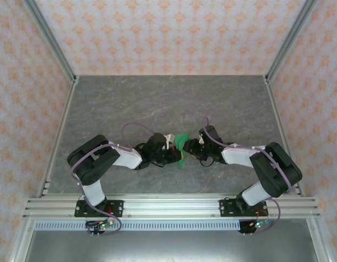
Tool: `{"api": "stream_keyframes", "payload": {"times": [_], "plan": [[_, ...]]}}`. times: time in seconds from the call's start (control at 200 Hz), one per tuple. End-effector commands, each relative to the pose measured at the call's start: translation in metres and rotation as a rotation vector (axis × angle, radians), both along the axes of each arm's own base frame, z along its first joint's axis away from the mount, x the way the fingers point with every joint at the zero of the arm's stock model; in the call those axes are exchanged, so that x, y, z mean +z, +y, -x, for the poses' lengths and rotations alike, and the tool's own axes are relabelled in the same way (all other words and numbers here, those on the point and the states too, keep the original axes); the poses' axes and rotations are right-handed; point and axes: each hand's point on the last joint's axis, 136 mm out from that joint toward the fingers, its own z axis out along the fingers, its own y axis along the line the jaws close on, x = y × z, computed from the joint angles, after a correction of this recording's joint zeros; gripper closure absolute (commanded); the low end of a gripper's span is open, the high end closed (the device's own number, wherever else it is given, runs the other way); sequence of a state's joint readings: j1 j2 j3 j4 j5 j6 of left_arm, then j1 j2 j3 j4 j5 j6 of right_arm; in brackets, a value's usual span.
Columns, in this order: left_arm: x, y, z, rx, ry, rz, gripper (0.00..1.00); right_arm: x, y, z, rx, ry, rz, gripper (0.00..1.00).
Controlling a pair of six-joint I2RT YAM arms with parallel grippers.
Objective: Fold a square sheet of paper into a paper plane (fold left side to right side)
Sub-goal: Fold the wing for the fifth time at the center of the table.
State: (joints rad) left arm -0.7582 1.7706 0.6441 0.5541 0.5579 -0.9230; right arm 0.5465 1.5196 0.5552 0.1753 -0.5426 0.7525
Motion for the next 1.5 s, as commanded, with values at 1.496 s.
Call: {"api": "stream_keyframes", "payload": {"times": [1.496], "plan": [[0.009,0.015,-0.001,0.011,-0.058,-0.06,0.9,-0.016,-0.007,0.001,0.022,0.029,0.107,0.53]]}}
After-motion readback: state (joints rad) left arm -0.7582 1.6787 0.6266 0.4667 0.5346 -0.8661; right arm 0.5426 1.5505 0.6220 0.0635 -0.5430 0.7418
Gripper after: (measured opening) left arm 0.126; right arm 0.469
